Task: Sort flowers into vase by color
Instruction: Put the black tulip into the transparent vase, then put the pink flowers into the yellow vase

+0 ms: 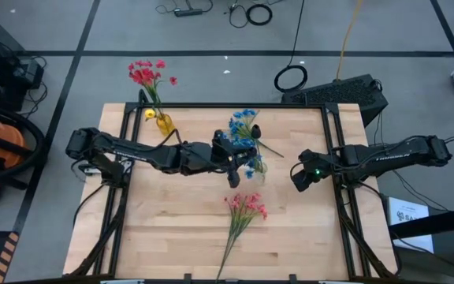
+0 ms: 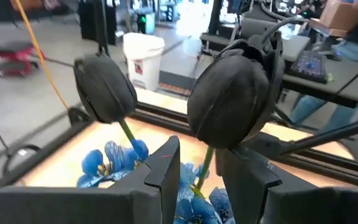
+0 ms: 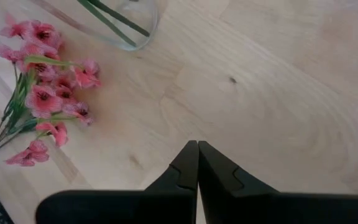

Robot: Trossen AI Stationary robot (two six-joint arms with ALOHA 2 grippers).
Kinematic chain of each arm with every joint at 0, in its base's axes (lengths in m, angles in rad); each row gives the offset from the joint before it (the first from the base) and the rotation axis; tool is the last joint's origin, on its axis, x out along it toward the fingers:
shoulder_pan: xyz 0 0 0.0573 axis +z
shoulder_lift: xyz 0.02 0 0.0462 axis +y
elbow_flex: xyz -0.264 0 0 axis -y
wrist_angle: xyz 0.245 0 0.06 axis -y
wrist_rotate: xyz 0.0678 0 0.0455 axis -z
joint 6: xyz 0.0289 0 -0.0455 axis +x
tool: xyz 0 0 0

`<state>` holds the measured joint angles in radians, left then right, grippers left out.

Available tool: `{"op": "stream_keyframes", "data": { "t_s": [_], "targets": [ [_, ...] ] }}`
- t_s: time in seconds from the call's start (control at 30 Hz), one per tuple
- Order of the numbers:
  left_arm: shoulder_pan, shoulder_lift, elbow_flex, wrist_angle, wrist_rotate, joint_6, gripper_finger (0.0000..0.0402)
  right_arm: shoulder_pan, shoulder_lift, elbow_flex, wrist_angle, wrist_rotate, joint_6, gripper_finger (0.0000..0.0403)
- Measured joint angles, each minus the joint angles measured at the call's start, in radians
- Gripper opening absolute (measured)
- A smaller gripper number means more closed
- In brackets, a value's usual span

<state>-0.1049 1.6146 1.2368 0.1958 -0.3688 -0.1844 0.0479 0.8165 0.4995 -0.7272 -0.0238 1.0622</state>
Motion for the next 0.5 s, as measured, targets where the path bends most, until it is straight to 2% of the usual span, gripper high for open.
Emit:
{"op": "stream_keyframes", "data": {
  "t_s": [0.17,0.5],
  "targets": [
    [0.015,0.007,0.081,-0.106,0.036,-0.013,0.0116,0.0,0.0,0.0,0.0,0.0,-0.001,0.0],
    [0.017,0.093,0.298,-0.459,0.054,-0.018,0.0116,0.0,0.0,0.0,-0.002,0.008,-0.017,0.0]
  ]
}}
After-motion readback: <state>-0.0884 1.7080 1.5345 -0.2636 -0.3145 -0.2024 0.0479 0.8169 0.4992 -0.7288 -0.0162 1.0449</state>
